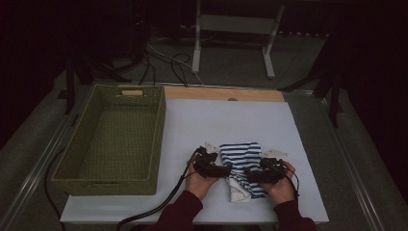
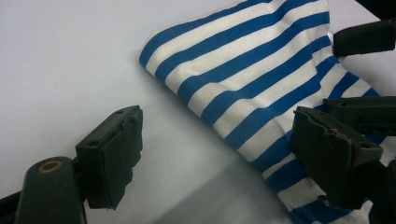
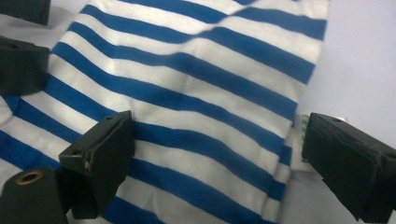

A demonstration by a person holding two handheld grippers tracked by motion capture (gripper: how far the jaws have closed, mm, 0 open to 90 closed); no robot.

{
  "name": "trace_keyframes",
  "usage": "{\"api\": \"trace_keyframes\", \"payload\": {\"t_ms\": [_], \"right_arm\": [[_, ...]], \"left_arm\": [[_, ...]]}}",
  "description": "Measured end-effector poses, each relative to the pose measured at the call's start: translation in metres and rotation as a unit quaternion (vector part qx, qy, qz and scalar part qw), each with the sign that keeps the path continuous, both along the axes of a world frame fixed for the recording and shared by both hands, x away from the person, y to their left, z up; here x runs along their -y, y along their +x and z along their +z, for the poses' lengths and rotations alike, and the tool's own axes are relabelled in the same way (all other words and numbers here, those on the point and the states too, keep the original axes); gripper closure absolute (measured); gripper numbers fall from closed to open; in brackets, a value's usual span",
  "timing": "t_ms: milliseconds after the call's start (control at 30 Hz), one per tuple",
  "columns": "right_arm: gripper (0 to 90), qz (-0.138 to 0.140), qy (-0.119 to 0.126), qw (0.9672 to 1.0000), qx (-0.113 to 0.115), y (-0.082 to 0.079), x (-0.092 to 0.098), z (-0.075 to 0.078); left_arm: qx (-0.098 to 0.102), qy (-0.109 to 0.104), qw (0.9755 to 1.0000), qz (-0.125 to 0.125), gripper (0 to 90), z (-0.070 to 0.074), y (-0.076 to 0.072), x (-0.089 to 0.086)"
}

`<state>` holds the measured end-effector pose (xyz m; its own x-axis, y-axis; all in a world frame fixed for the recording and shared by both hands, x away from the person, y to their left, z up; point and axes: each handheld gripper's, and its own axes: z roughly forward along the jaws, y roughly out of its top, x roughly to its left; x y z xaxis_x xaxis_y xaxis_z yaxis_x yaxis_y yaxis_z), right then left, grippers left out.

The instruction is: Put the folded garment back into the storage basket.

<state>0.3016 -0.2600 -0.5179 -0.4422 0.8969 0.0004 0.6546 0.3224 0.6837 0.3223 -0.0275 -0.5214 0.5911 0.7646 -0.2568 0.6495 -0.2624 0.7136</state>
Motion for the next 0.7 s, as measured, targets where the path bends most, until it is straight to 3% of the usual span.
{"api": "trace_keyframes", "payload": {"t_ms": [267,367,700], "right_arm": [[9.4,-0.020,0.016,0.9994,-0.023,-0.002,0.007,-0.002],[11.2,-0.026,0.033,0.9986,-0.034,-0.002,0.010,-0.004],[34.4,-0.033,0.070,0.9960,-0.045,-0.008,0.019,0.001]], "left_arm": [[0.000,-0.001,1.0000,0.001,18.7,-0.001,-0.001,0.001],[0.000,-0.002,1.0000,0.001,18.7,-0.001,0.000,0.000],[-0.001,-0.003,1.0000,-0.001,19.2,-0.001,-0.001,0.002]]}}
